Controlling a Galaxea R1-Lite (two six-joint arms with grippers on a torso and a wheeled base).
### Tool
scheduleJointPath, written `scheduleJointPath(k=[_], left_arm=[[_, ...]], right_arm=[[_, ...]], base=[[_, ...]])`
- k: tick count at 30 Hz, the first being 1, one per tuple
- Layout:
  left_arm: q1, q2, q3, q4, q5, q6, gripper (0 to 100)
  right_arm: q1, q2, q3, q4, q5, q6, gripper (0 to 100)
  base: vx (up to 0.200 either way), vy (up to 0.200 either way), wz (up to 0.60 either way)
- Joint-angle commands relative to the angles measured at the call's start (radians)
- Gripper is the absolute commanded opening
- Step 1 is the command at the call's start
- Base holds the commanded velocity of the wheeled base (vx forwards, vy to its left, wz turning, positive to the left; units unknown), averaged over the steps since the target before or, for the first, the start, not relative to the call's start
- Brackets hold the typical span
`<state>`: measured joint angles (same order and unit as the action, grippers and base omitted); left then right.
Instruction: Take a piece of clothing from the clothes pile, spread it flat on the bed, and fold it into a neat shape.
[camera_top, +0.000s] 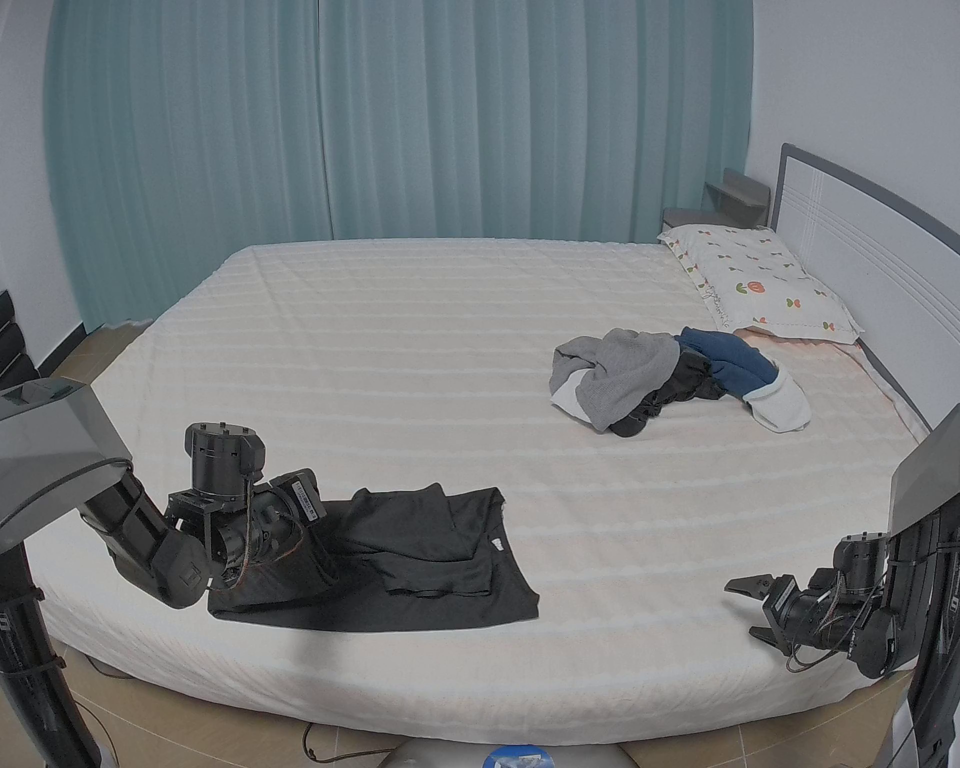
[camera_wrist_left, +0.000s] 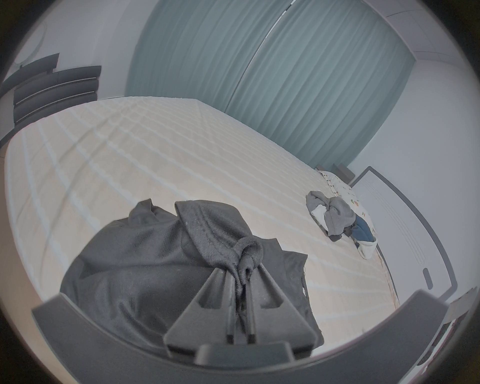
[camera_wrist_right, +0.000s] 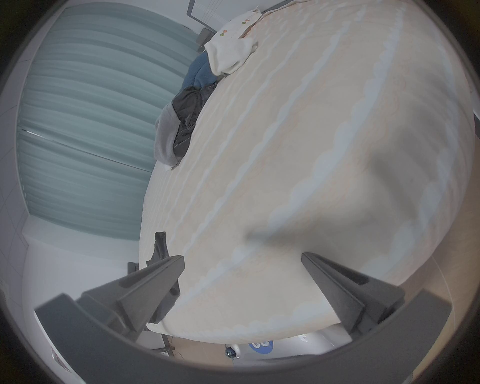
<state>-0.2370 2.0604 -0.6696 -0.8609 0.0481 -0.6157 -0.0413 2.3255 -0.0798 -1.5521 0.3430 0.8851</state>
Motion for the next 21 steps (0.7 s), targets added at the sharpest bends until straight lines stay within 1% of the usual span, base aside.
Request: scheduleJointPath(k=[1,4,10,14,21], left_arm=[[-0.225,0.138,-0.447,0.427,-0.002,-0.144,0],[-0.240,0.159,-0.489,0.448,-0.002,-0.145,0],[-0.268,0.205,-0.538,0.450,0.001,-0.147,0],[-0.272,0.256,-0.565,0.448,0.012,-0.145,0],[-0.272,0.308,-0.568,0.445,0.015,-0.145,0]], right_arm=[[0.000,0.008,0.000,-0.013,0.001,-0.012,100],[0.000,0.008,0.002,-0.013,0.001,-0.015,100],[0.001,0.008,0.002,-0.013,0.001,-0.015,100],[0.000,0.008,0.002,-0.013,0.001,-0.015,100],[0.001,0.008,0.003,-0.013,0.001,-0.017,100]], base=[[0.000,-0.200,0.00],[0.000,-0.200,0.00],[0.000,-0.200,0.00],[0.000,0.000,0.00],[0.000,0.000,0.00]])
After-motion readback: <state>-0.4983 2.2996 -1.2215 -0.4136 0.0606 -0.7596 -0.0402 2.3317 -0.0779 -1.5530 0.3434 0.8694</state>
